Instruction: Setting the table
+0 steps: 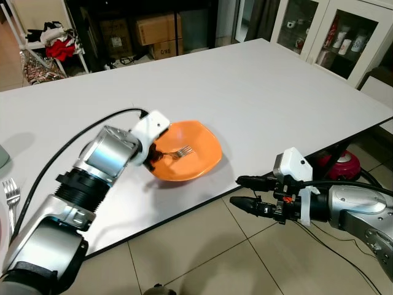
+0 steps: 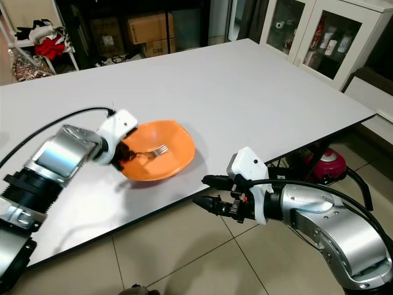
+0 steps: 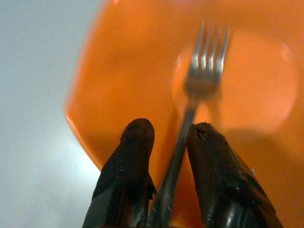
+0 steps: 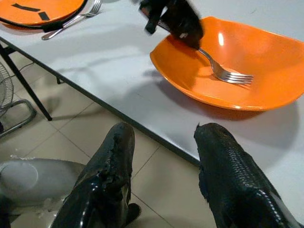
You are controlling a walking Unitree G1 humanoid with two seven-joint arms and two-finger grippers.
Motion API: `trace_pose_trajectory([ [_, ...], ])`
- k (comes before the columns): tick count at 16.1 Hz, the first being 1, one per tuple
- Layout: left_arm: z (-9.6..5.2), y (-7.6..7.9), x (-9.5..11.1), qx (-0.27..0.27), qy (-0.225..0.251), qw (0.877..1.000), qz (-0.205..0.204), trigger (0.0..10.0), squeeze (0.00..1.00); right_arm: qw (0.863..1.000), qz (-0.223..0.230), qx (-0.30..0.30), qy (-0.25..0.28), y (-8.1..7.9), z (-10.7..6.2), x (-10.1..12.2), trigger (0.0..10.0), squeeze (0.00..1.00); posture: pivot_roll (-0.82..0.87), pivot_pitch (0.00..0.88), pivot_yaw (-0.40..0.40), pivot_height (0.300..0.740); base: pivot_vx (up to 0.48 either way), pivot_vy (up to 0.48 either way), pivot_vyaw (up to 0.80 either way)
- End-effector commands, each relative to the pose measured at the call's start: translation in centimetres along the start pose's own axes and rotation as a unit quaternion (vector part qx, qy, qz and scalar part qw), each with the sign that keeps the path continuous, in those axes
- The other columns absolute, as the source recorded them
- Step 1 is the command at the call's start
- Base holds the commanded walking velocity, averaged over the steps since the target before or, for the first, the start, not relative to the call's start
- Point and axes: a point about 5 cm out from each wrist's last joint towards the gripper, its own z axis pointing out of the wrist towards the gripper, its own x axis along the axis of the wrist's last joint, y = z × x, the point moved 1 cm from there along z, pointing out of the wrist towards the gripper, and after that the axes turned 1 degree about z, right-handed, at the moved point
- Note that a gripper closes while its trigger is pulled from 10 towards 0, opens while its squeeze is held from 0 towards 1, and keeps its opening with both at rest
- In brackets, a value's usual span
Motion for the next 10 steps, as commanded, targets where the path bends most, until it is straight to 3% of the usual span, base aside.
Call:
trace_pose_trajectory([
  [1, -1.3, -0.7, 1.6, 0.017, 0.052, 0.998, 0.009, 10.0, 0.81, 1.000, 0.001, 0.001, 0.012, -0.2, -0.2, 0.4, 10.0, 0.00, -0.10, 0.000, 0.038, 0.740, 0.000, 0.000, 0.00],
  [2, -2.7, -1.6, 3.1, 0.065, 0.133, 0.989, 0.001, 10.0, 0.00, 1.000, 0.005, -0.012, 0.021, -0.1, -0.3, 0.5, 10.0, 0.00, -0.10, 0.000, 0.043, 0.740, 0.000, 0.000, 0.00],
  [3, -3.7, -1.9, 3.4, 0.079, 0.166, 0.983, -0.028, 10.0, 0.00, 0.999, 0.010, -0.022, 0.029, 0.0, -0.4, 0.7, 10.0, 0.00, -0.10, 0.000, 0.044, 0.740, 0.000, 0.000, 0.00],
  [4, -6.4, -1.9, 3.3, 0.118, 0.245, 0.960, -0.068, 10.0, 0.00, 0.997, 0.021, -0.043, 0.061, 0.2, -0.7, 1.2, 10.0, 0.00, -0.10, 0.000, 0.049, 0.740, 0.000, 0.000, 0.00],
  [5, -7.0, -1.7, 3.1, 0.127, 0.258, 0.955, -0.070, 10.0, 0.00, 0.996, 0.021, -0.048, 0.067, 0.1, -0.7, 1.2, 10.0, 0.00, -0.10, 0.000, 0.049, 0.740, 0.000, 0.000, 0.00],
  [6, -8.4, -0.4, 2.2, 0.136, 0.296, 0.941, -0.092, 10.0, 0.00, 0.992, 0.014, -0.080, 0.097, 0.2, -0.1, 1.7, 10.0, 0.00, -0.09, 0.000, 0.047, 0.740, 0.000, 0.000, 0.00],
  [7, -9.9, 1.8, -0.1, 0.187, 0.332, 0.916, -0.128, 10.0, 0.00, 0.980, -0.011, -0.142, 0.139, 0.6, 1.0, 2.2, 10.0, 0.00, -0.08, 0.000, 0.040, 0.740, 0.000, 0.000, 0.00],
  [8, -10.6, 3.3, -2.2, 0.226, 0.330, 0.906, -0.137, 10.0, 0.00, 0.973, -0.024, -0.173, 0.153, 0.8, 1.5, 2.4, 10.0, 0.00, -0.07, 0.000, 0.034, 0.740, 0.000, 0.000, 0.00],
  [10, -11.2, 5.3, -4.5, 0.256, 0.307, 0.902, -0.162, 10.0, 0.00, 0.966, -0.003, -0.199, 0.166, 0.9, 2.1, 2.3, 10.0, 0.00, -0.05, 0.000, 0.012, 0.740, 0.000, 0.000, 0.66],
])
